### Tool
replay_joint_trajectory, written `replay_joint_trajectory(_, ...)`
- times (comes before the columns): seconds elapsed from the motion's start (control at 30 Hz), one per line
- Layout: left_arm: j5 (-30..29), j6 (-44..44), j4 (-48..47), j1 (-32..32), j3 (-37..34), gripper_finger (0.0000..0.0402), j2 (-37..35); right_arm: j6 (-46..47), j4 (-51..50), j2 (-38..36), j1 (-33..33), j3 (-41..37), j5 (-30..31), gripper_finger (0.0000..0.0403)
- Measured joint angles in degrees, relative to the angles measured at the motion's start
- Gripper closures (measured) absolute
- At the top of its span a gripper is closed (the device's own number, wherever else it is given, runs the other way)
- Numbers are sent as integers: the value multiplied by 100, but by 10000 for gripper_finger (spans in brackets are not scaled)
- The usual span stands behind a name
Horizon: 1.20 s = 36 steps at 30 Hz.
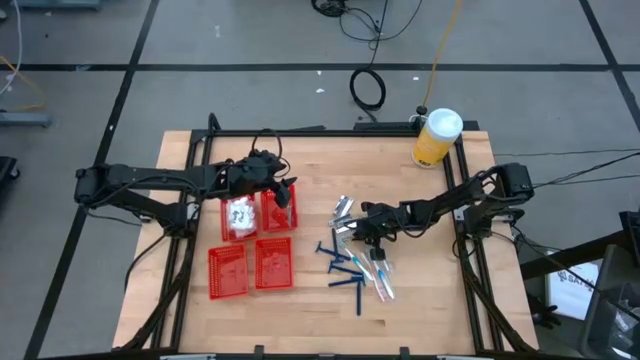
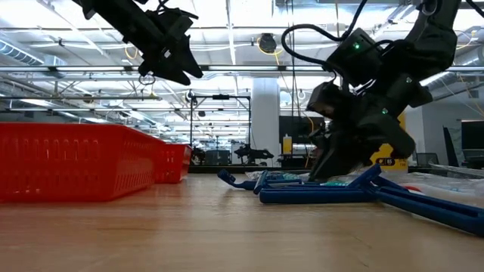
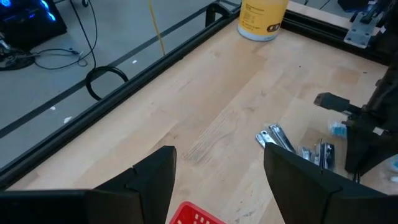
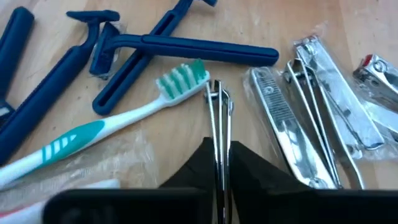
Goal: Pick & Place Travel size toiletries
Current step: Put the silver nail cutter into the top right red basket
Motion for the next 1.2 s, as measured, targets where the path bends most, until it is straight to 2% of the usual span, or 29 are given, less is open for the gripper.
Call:
replay_joint_trajectory(0.17,0,28,33,0,-2,163,17,-101,5,-377,-7,-26,256,378)
replay_joint_trajectory(0.33,0,40,107,0,-2,162,19,-530,199,-1203,-67,-14,683,388)
replay_joint_trajectory(0.5,81,774,688,-50,-2,163,140,-675,821,-1929,-307,-15,786,388)
replay_joint_trajectory(0.67,780,1497,1707,-175,-2,163,581,-569,1950,-2057,-494,-102,773,388)
replay_joint_trajectory(0.97,2735,2186,4874,-345,3,163,1900,-244,4365,-1715,-531,-724,759,388)
replay_joint_trajectory(1.07,2896,2273,5582,-402,2,163,2204,-142,4795,-1717,-531,-883,691,388)
replay_joint_trajectory(1.2,2861,2174,6112,-388,2,163,2467,6,4873,-1717,-570,-899,50,388)
